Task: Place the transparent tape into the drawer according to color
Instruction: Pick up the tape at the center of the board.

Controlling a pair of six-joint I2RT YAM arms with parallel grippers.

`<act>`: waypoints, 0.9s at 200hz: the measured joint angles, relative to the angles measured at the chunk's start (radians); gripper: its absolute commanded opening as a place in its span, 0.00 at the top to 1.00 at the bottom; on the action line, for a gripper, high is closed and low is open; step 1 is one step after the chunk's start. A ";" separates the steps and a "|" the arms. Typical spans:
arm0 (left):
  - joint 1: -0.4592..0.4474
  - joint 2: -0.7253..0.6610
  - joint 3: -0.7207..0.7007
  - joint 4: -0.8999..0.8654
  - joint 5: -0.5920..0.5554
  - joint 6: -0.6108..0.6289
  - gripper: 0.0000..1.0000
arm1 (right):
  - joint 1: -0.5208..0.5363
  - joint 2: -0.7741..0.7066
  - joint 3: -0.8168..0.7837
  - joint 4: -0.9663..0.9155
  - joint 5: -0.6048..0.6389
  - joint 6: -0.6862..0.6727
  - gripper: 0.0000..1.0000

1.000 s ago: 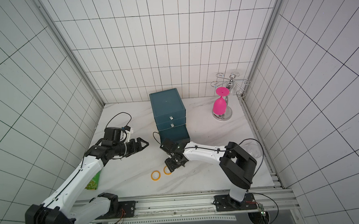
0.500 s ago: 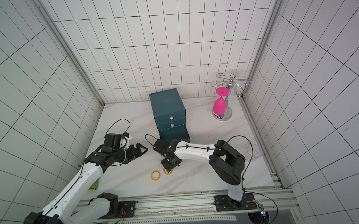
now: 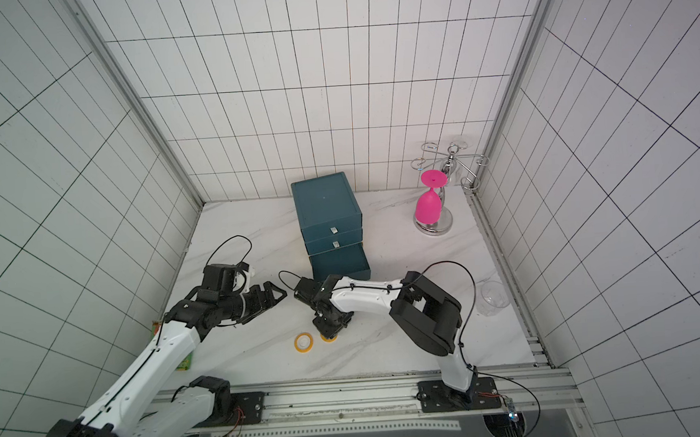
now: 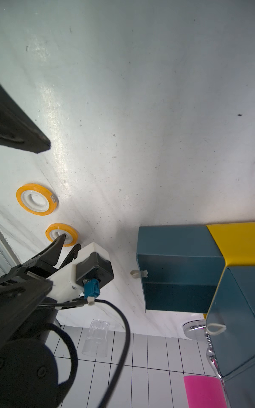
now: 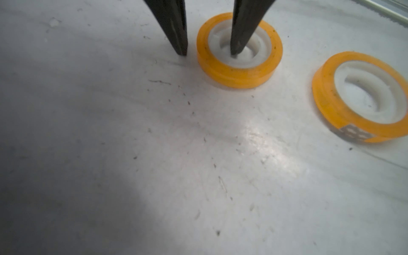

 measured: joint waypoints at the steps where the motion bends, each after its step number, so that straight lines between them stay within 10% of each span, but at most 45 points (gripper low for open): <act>1: 0.000 0.000 0.000 0.000 0.000 0.000 0.07 | 0.000 0.001 0.001 -0.001 0.001 0.000 0.70; 65: 0.000 0.000 0.000 0.000 -0.001 -0.001 0.07 | 0.000 0.016 0.023 -0.028 0.017 0.002 1.00; 180: -0.001 0.003 0.000 0.001 -0.001 0.000 0.06 | -0.067 -0.173 -0.031 0.009 0.010 0.047 1.00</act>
